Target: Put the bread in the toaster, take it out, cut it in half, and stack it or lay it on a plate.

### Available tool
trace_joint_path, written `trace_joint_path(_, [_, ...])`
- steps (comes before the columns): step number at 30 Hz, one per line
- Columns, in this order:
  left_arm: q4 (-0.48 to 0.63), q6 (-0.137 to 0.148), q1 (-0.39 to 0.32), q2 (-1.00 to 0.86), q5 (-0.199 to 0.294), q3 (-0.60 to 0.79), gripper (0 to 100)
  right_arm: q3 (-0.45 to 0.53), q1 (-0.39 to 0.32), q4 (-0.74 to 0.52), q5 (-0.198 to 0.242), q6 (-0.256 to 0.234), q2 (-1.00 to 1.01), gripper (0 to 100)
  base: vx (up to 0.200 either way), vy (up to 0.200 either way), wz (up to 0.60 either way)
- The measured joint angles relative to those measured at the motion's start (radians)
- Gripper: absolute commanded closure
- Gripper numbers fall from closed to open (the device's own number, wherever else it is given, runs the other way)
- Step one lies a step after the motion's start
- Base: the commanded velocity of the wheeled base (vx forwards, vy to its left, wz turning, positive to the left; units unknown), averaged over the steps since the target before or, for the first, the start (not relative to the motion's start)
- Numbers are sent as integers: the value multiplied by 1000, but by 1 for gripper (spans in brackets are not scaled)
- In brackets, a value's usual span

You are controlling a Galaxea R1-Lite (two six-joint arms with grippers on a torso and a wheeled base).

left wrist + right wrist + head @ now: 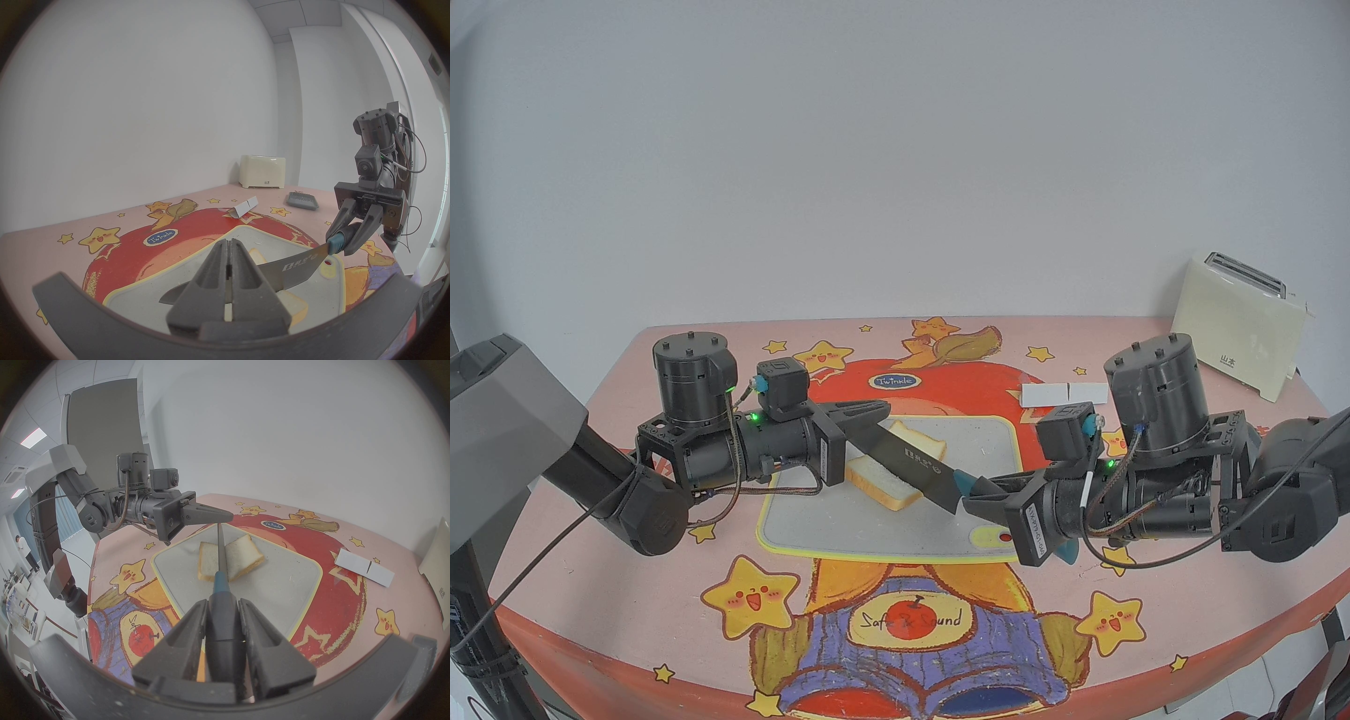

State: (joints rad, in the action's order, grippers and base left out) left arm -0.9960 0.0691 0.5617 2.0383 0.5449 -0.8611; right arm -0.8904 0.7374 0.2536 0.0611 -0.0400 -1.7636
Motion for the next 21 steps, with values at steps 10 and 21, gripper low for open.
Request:
trace_joint_path(10, [-2, 0, -6, 3, -1, 9, 100, -53, 0, -15, -2, 0, -1, 100, 0, 0, 0])
trace_joint_path(21, [1, 0, -3, 1, 0, 3, 100, -18, 0, 2, -1, -10, -2, 100, 0, 0, 0])
